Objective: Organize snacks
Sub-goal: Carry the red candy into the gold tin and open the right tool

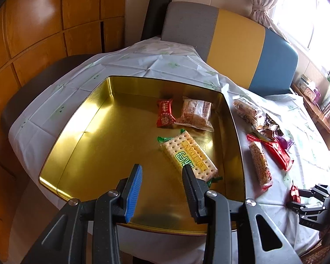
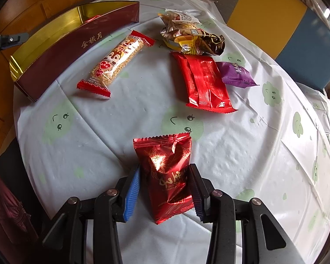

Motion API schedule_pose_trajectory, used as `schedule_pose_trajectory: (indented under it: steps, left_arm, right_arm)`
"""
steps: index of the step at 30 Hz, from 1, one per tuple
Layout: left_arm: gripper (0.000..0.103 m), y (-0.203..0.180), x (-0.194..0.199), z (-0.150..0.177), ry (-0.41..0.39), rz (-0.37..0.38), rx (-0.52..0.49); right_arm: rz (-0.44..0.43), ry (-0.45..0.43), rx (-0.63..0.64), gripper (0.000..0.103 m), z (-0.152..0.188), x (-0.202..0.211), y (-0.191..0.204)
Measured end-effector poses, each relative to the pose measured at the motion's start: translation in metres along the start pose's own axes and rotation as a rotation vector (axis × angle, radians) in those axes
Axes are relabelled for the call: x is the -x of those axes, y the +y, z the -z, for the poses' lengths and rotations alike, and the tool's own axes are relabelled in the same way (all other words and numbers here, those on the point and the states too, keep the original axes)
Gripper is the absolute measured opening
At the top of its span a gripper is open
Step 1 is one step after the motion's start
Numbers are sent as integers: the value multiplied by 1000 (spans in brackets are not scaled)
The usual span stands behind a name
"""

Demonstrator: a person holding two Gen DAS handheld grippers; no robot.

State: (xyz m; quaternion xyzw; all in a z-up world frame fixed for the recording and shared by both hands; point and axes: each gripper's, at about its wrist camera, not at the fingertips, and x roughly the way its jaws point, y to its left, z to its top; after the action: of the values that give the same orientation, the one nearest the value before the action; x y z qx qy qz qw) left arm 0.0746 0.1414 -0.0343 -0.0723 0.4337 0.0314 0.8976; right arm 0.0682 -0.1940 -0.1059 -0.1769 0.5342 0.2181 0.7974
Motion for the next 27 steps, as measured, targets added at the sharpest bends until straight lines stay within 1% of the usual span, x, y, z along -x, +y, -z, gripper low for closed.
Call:
schedule_pose_trajectory:
  steps: [16,19,22,24,27]
  left_arm:
    - [38,9,0,10,9,-1,20]
    - [38,13,0,10,5,-3,34]
    - [38,21,2,9,-4,-13,51]
    - [38,28,3,8,-11,-20,66]
    - [38,39,4,9,-21,-35,88]
  right_arm:
    - [7,-14,-11,43,3,0,1]
    - [2,-1,-26,40,0,1,-1]
    - [7,38,-53,36,-8,4,1]
    - [-7,19,-58,35,-16,13,5]
    - [-50,-59,-45,35,-39,38,19]
